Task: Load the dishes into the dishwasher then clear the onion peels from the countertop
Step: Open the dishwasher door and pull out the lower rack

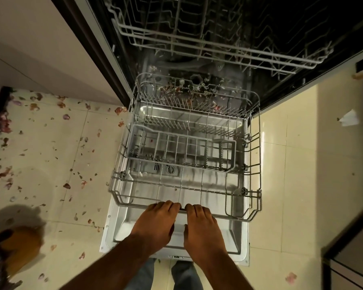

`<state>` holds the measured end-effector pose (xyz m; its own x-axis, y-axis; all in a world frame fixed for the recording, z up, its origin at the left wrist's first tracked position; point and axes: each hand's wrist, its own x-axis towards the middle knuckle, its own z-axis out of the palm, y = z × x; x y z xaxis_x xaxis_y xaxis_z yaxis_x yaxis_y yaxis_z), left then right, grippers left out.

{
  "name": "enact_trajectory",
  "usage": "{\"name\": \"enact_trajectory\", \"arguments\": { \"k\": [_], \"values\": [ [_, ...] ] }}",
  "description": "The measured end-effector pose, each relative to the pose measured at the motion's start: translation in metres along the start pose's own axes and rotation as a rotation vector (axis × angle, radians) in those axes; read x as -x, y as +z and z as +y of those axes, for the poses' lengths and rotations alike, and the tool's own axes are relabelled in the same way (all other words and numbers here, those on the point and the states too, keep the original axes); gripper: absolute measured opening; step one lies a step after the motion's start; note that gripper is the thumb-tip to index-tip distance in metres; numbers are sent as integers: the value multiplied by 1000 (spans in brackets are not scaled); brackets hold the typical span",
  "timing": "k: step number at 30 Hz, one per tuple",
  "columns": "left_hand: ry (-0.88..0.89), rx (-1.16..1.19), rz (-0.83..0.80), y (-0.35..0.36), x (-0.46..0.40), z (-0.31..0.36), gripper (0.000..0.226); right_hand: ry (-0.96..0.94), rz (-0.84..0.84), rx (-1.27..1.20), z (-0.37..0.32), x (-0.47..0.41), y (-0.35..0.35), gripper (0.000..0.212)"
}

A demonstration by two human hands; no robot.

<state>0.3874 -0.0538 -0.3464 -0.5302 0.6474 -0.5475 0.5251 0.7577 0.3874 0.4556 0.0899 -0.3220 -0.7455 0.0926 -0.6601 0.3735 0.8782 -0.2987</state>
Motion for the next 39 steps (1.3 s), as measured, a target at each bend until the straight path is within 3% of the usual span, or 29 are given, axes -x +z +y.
{"name": "enact_trajectory", "arguments": {
  "k": [8,12,14,18,20,23,26,28,31,33,37,39],
  "values": [
    [13,44,-32,-1,5,-2,50,-20,-54,-14,-3,9,-8,58],
    [42,94,-25,-16,3,-10,56,-27,-4,-41,-6,0,-62,53],
    [50,101,-18,-17,3,-15,56,-25,157,-50,-7,-21,-107,49],
    [93,13,33,-9,3,-18,57,-100,768,-60,-18,-85,-218,62],
    [114,18,58,-6,3,-14,57,-89,888,69,-25,-115,-275,73],
    [140,40,71,-10,5,-5,57,-90,769,225,-22,-147,-318,79],
    [112,118,18,-19,7,2,62,-52,665,331,-14,-153,-309,73],
    [160,65,129,-21,4,3,58,-26,709,299,-12,-147,-300,62],
    [211,170,239,-45,-3,6,55,16,739,291,-18,-129,-274,58],
    [236,220,429,-78,-13,11,56,29,749,278,-22,-113,-251,59],
    [189,208,736,-171,-28,28,64,56,691,223,-25,-79,-210,59],
    [122,106,804,-204,-34,31,71,52,705,210,-22,-62,-193,58]
  ]
}}
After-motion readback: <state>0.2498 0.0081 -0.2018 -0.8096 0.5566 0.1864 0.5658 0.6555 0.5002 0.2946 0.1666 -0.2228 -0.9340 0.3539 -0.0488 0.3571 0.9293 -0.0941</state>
